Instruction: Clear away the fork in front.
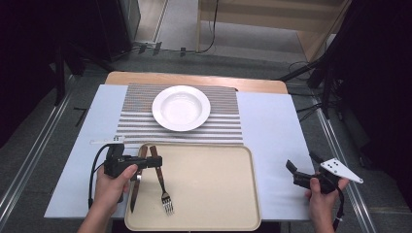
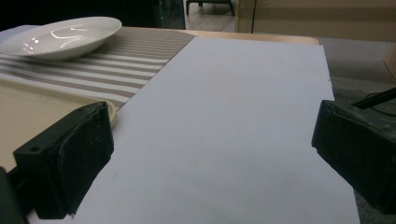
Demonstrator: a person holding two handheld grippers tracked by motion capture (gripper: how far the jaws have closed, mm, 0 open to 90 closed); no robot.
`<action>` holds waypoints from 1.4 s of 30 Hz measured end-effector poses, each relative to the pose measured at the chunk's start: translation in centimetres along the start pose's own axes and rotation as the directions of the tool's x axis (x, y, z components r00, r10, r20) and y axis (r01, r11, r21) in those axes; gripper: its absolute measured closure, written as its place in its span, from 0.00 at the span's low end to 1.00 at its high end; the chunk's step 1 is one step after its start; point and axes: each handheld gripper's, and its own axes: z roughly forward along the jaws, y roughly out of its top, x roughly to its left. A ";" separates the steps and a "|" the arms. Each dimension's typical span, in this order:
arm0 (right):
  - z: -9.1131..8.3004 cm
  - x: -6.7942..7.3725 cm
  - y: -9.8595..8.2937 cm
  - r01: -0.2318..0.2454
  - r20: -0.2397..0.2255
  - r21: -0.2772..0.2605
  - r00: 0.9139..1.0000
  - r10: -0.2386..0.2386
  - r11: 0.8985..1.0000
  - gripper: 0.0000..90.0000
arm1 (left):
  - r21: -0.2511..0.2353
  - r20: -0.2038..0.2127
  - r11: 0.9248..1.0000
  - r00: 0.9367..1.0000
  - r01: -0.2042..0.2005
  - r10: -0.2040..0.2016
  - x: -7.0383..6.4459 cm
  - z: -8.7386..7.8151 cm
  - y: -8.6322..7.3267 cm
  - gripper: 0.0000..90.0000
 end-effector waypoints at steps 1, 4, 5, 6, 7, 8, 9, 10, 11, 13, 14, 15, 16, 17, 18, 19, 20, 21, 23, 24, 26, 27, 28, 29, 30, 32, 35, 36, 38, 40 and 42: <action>0.0 0.0 0.0 -0.001 0.001 0.000 1.000 0.001 1.000 0.00 | -0.001 0.006 1.000 1.000 0.010 -0.010 0.3 0.1 0.0 0.89; 0.0 0.0 0.0 -0.004 0.002 -0.002 1.000 0.004 1.000 0.00 | -0.001 0.013 1.000 0.999 0.030 -0.030 0.9 0.2 -0.1 0.89; 0.0 0.0 0.0 -0.004 0.002 -0.002 1.000 0.004 1.000 0.00 | -0.001 0.018 0.999 0.999 0.039 -0.039 1.1 0.3 -0.1 0.89; 0.0 0.0 0.0 -0.004 0.002 -0.002 1.000 0.004 1.000 0.00 | 0.000 0.020 0.999 0.999 0.047 -0.047 1.4 0.4 -0.1 0.89; 0.0 0.0 0.0 -0.004 0.003 -0.002 1.000 0.004 1.000 0.00 | 0.004 0.021 0.999 0.999 0.050 -0.050 1.6 0.4 0.0 0.89; 0.1 0.0 0.0 -0.007 0.001 -0.001 1.000 0.007 1.000 0.00 | 0.007 0.021 0.998 0.998 0.055 -0.056 1.8 0.5 0.0 0.88; 0.1 0.0 0.0 -0.005 0.002 -0.001 1.000 0.005 1.000 0.00 | 0.006 0.008 0.998 0.998 0.061 -0.061 2.2 0.6 0.0 0.88; 0.1 0.0 0.0 -0.005 0.002 -0.001 1.000 0.005 1.000 0.00 | 0.006 0.008 0.998 0.998 0.061 -0.061 2.2 0.6 0.0 0.88; 0.1 0.0 0.0 -0.006 0.003 0.000 1.000 0.006 1.000 0.00 | 0.006 0.009 0.997 0.997 0.071 -0.071 2.7 0.7 0.0 0.87; 0.2 0.0 0.0 -0.004 0.005 0.002 1.000 0.004 1.000 0.00 | 0.011 -0.032 0.998 0.998 0.061 -0.060 2.8 0.8 -0.1 0.85; 0.2 -0.1 0.0 0.000 0.006 0.002 1.000 0.000 1.000 0.00 | 0.018 -0.058 0.998 0.996 0.065 -0.064 3.0 1.0 -0.1 0.84; 0.2 -0.1 0.0 0.000 0.006 0.002 1.000 0.000 1.000 0.00 | 0.018 -0.058 0.998 0.996 0.065 -0.064 3.0 1.0 -0.1 0.84; 0.2 0.0 0.0 -0.002 0.005 0.003 1.000 0.002 1.000 0.00 | 0.022 -0.069 0.998 0.996 0.058 -0.057 3.2 1.1 -0.1 0.84; 0.2 0.0 0.0 -0.002 0.005 0.004 1.000 0.002 1.000 0.00 | 0.024 -0.101 0.998 0.994 0.053 -0.051 3.2 1.2 -0.1 0.83; 0.2 0.0 -0.1 -0.002 0.006 0.004 1.000 0.002 1.000 0.00 | 0.027 -0.163 0.999 0.986 0.037 -0.032 3.3 1.4 -0.2 0.79; 0.2 0.0 -0.1 -0.002 0.005 0.004 1.000 0.002 1.000 0.00 | 0.033 -0.186 0.999 0.982 0.030 -0.023 3.4 1.5 -0.2 0.78; 0.2 0.0 -0.1 -0.003 0.005 0.004 1.000 0.003 1.000 0.00 | 0.034 -0.216 0.999 0.976 0.023 -0.015 3.4 1.7 -0.3 0.77; 0.2 0.0 -0.1 -0.003 0.005 0.004 1.000 0.003 1.000 0.00 | 0.034 -0.216 0.999 0.976 0.023 -0.015 3.4 1.7 -0.3 0.76; 0.3 -0.1 -0.1 -0.004 0.005 0.006 1.000 0.004 1.000 0.00 | 0.039 -0.253 0.999 0.967 -0.005 0.015 3.3 2.0 -0.3 0.73; 0.3 -0.1 -0.1 -0.003 0.006 0.006 1.000 0.003 1.000 0.00 | 0.057 -0.296 0.998 0.954 -0.034 0.050 3.1 2.4 -0.3 0.71; 0.3 -0.1 -0.1 -0.003 0.005 0.006 1.000 0.003 1.000 0.00 | 0.080 -0.330 0.996 0.941 -0.050 0.074 2.9 2.7 -0.4 0.68; 0.3 -0.1 -0.1 -0.003 0.005 0.006 1.000 0.003 1.000 0.00 | 0.080 -0.330 0.996 0.941 -0.050 0.074 2.9 2.7 -0.4 0.67; 0.3 -0.1 -0.1 -0.002 0.005 0.007 1.000 0.002 1.000 0.00 | 0.087 -0.350 0.994 0.933 -0.060 0.087 2.8 3.0 -0.4 0.65; 0.3 -0.1 -0.1 -0.003 0.005 0.007 1.000 0.003 1.000 0.00 | 0.113 -0.388 0.990 0.914 -0.083 0.121 2.7 3.3 -0.5 0.62; 0.3 -0.1 -0.1 -0.002 0.005 0.007 1.000 0.002 1.000 0.00 | 0.113 -0.388 0.990 0.914 -0.083 0.121 2.7 3.3 -0.5 0.61; 0.3 -0.1 -0.1 -0.002 0.004 0.007 1.000 0.002 1.000 0.00 | 0.137 -0.414 0.985 0.897 -0.103 0.151 2.5 3.6 -0.5 0.58; 0.3 -0.1 -0.1 -0.003 0.004 0.008 1.000 0.003 1.000 0.00 | 0.156 -0.462 0.978 0.865 -0.137 0.195 2.3 3.8 -0.6 0.52; 0.4 -0.1 -0.1 -0.002 0.004 0.007 1.000 0.002 1.000 0.00 | 0.162 -0.485 0.975 0.848 -0.151 0.212 2.3 3.8 -0.7 0.51; 0.3 -0.1 -0.1 -0.002 0.004 0.006 1.000 0.002 1.000 0.00 | 0.162 -0.499 0.974 0.838 -0.160 0.221 2.3 3.7 -0.7 0.49; 0.4 -0.1 -0.1 -0.002 0.004 0.006 1.000 0.002 1.000 0.00 | 0.173 -0.528 0.968 0.812 -0.182 0.247 2.0 3.7 -0.7 0.47; 0.4 -0.1 -0.1 -0.002 0.004 0.008 1.000 0.002 1.000 0.00 | 0.179 -0.545 0.964 0.796 -0.198 0.265 1.8 3.8 -0.7 0.47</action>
